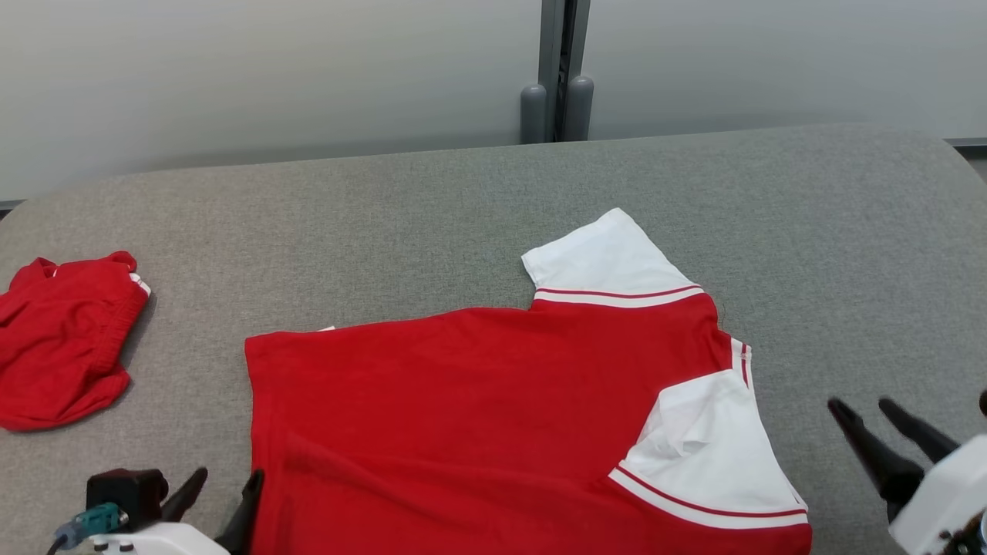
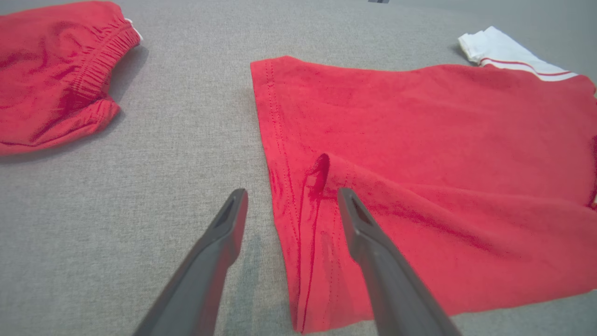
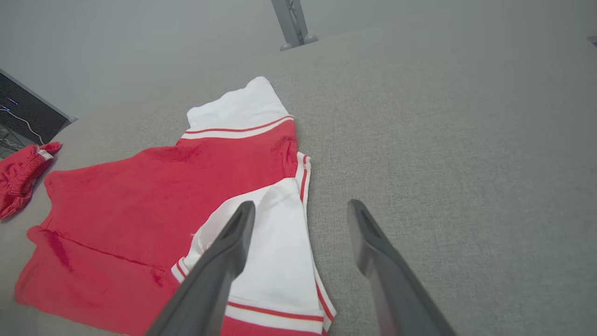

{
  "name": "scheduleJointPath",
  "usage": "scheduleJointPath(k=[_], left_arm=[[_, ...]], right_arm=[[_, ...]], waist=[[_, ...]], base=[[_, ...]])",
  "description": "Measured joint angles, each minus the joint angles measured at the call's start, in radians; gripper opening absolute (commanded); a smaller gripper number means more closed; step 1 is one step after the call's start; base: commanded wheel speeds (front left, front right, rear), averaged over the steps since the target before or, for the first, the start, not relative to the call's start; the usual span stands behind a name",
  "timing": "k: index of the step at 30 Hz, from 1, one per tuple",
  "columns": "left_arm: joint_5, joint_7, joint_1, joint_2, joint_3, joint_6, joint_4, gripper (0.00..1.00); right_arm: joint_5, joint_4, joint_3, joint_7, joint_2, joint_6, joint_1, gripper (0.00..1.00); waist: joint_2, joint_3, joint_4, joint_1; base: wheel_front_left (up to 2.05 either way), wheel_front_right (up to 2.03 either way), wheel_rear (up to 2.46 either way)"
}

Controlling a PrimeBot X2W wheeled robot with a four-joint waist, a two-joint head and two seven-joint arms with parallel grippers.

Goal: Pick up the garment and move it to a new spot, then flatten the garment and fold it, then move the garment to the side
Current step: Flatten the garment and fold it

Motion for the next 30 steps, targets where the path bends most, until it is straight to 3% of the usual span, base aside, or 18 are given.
scheduleJointPath(k=[6,14,30], left_arm=[[0.036,-0.037,-0.049,-0.014,0.018,0.017,-0.002,1.00],[0.062,-0.005,-0.187,-0.071,0.015,-0.002,0.067,1.00],[0.120,0.013,-0.425,-0.167,-0.005,-0.116,0.252,1.00]], right_arm=[[-0.052,0.041,0.047,-0.099,-0.029,0.000,-0.153,1.00],[-0.041,0.195,0.184,-0.196,-0.075,0.000,-0.405,1.00],[0.067,0.689,0.530,-0.329,-0.156,0.000,-0.905,1.00]], waist=[[0.0000,0.019,-0.001,0.0000],[0.0000,0.085,0.018,0.0000],[0.0000,0.228,0.098,0.0000]], base=[[0.00,0.00,0.00],[0.00,0.00,0.00],[0.00,0.00,0.00]])
